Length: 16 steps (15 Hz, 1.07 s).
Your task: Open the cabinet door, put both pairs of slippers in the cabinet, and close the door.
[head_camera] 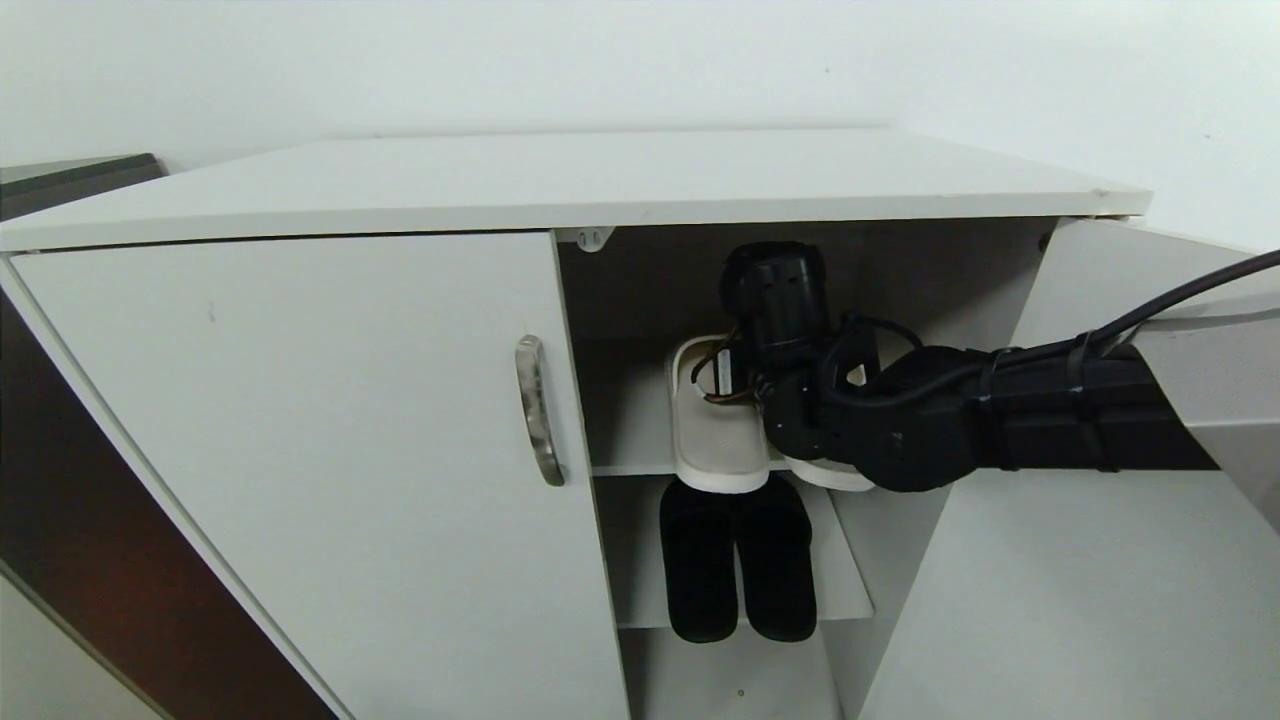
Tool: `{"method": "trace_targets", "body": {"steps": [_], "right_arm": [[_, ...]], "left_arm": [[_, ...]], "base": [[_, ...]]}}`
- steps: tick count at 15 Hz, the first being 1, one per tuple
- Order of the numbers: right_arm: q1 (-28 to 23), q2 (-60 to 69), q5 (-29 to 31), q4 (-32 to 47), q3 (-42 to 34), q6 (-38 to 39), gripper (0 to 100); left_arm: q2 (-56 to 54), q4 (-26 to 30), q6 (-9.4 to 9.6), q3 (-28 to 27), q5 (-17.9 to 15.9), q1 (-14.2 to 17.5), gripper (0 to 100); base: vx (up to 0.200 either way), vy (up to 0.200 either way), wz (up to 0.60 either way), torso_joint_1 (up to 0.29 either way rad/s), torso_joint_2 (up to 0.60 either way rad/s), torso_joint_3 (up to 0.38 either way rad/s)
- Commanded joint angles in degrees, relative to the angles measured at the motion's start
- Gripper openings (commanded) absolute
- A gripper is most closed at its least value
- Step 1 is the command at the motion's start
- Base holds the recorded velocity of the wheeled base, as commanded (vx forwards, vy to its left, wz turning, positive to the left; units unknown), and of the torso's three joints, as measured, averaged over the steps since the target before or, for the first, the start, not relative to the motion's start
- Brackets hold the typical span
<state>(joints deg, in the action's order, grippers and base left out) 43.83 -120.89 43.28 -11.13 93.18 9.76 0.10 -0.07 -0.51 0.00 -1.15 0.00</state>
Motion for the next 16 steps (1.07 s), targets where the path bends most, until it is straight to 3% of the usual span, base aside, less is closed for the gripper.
{"method": "trace_targets", "body": {"steps": [1, 8, 9, 16], "right_arm": [[-0.1, -0.7, 0.0, 0.0, 0.4, 0.0, 0], [-0.3, -3.3, 0.0, -0.1, 0.6, -0.1, 0], [-0.2, -3.2, 0.0, -0.1, 0.6, -0.1, 100], [1.9, 1.8, 0.1, -0.6, -5.2, 0.8, 100]], "left_arm": [[0.0, 0.0, -0.02, 0.0, 0.0, 0.0, 0], [0.0, 0.0, -0.02, 0.0, -0.1, 0.0, 0], [0.0, 0.0, -0.02, 0.0, -0.1, 0.0, 0], [0.0, 0.0, -0.02, 0.0, -0.1, 0.0, 0]], "base": [[0.0, 0.0, 0.0, 0.0, 0.0, 0.0], [0.0, 0.0, 0.0, 0.0, 0.0, 0.0], [0.0, 0.0, 0.0, 0.0, 0.0, 0.0], [0.0, 0.0, 0.0, 0.0, 0.0, 0.0]]}}
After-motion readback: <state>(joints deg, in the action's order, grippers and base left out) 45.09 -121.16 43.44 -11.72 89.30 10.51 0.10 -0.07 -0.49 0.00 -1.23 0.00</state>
